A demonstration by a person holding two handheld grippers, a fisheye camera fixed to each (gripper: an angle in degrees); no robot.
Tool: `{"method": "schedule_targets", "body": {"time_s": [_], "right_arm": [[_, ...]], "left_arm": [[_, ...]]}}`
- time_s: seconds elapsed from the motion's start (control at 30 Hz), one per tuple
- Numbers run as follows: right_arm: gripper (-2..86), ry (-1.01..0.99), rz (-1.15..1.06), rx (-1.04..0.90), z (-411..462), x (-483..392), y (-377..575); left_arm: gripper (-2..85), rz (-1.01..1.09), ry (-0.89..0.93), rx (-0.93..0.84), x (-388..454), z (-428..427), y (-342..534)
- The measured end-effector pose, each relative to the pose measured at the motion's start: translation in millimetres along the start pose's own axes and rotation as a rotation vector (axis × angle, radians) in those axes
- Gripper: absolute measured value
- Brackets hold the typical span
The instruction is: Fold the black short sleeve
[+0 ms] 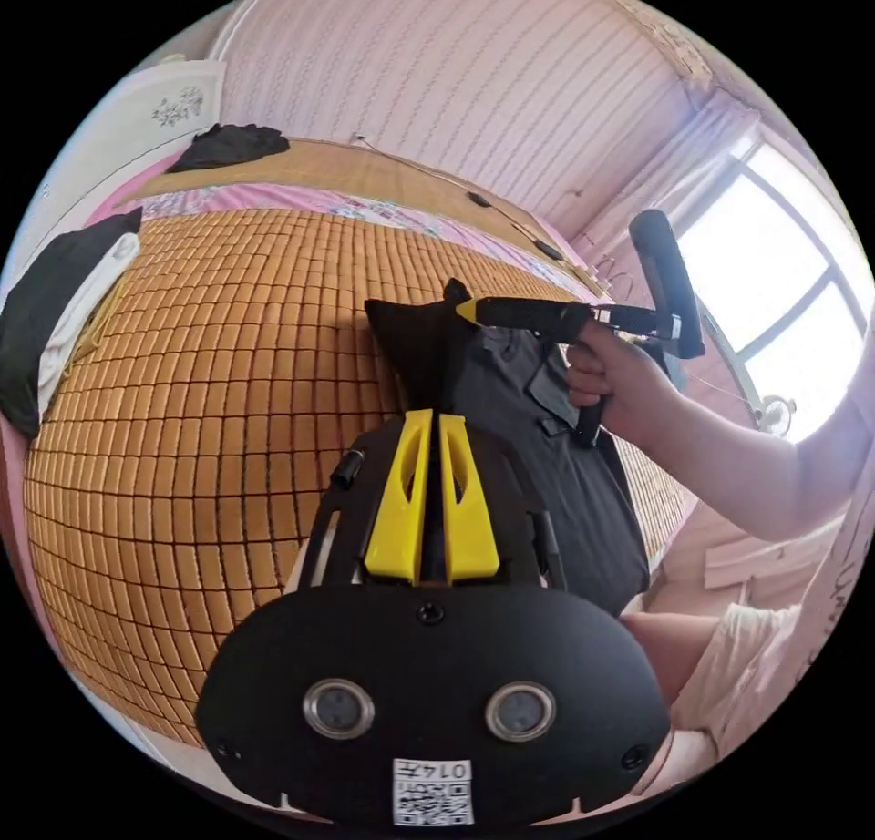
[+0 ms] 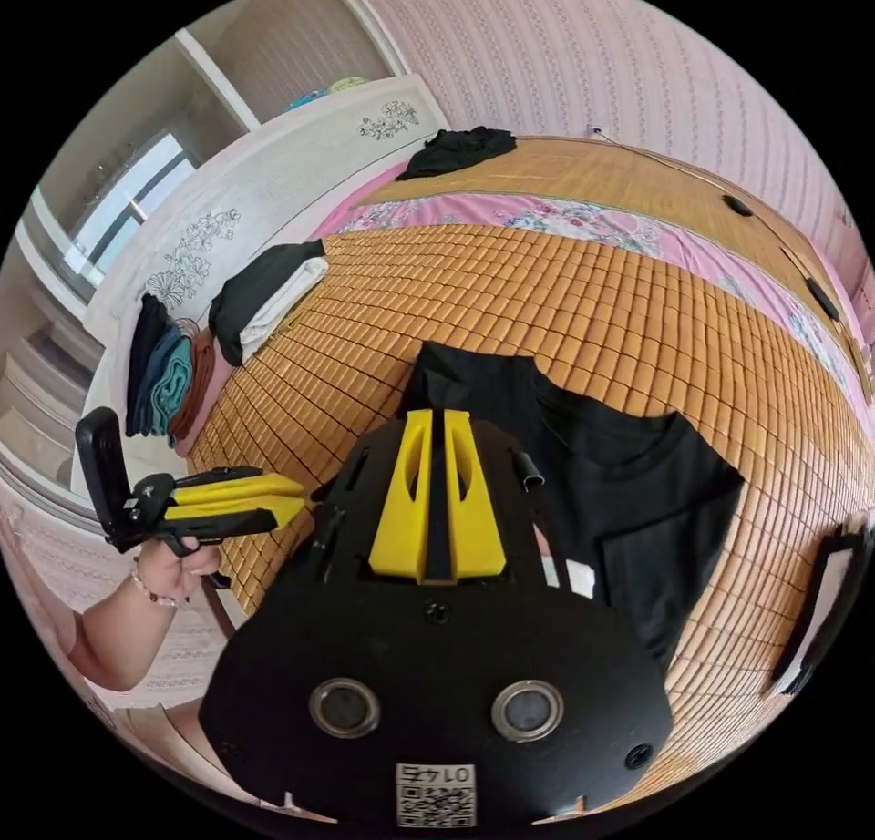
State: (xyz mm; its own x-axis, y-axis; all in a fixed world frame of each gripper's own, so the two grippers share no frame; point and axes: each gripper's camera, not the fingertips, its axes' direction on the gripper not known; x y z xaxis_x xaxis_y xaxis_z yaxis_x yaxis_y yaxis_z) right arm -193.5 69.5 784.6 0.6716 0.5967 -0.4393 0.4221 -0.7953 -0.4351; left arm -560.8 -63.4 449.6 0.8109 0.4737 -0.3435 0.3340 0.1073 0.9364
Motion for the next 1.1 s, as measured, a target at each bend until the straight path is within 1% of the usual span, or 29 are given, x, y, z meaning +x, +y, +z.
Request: {"method": "schedule_targets", "body": {"time_s": [0.07, 0.13, 0.2, 0.43, 0.53, 0.63, 0.7, 0.77, 0.83, 0.93, 1.03, 1.1], "right_arm": [[4.4, 0.091, 0.06, -0.071, -7, 28, 28], [5.7, 0.112, 0.121, -0.155, -4, 46, 43], [6.3, 0.094, 0.14, -0.152, -10, 57, 52], [6.2, 0.103, 0.144, -0.103, -41, 79, 57], [6.5, 0.108, 0.084, -0.127, -35, 78, 48], [7.7, 0.128, 0.015, -0.162, -15, 70, 33], [6.8, 0.143, 0.004, -0.18, -1, 68, 26], [3.0, 0.192, -0.005, -0.291, 20, 69, 23], [1.3, 0.205, -0.018, -0.281, 14, 68, 24], [0.8, 0.174, -0.033, -0.262, -13, 68, 25], [2.0, 0.209, -0.069, -0.265, -29, 71, 20], [4.0, 0.197, -0.096, -0.231, -32, 72, 8]], "left_arm": [[4.6, 0.007, 0.065, -0.038, 5, 3, 1], [5.0, -0.004, 0.072, -0.073, 7, 9, 3], [5.1, -0.028, 0.059, -0.123, 6, 15, 2], [5.0, -0.06, -0.029, -0.143, 3, 32, -34], [5.1, -0.052, -0.068, -0.202, 4, 52, -56], [5.5, -0.02, -0.031, -0.231, 17, 58, -61], [6.1, 0.029, -0.07, -0.293, 31, 65, -53], [6.5, 0.054, -0.113, -0.348, 37, 73, -45], [6.7, 0.042, -0.12, -0.384, 38, 81, -40], [6.8, 0.017, -0.101, -0.374, 36, 85, -39], [6.6, 0.018, -0.104, -0.371, 35, 88, -41], [6.7, 0.018, -0.092, -0.359, 36, 86, -45]]}}
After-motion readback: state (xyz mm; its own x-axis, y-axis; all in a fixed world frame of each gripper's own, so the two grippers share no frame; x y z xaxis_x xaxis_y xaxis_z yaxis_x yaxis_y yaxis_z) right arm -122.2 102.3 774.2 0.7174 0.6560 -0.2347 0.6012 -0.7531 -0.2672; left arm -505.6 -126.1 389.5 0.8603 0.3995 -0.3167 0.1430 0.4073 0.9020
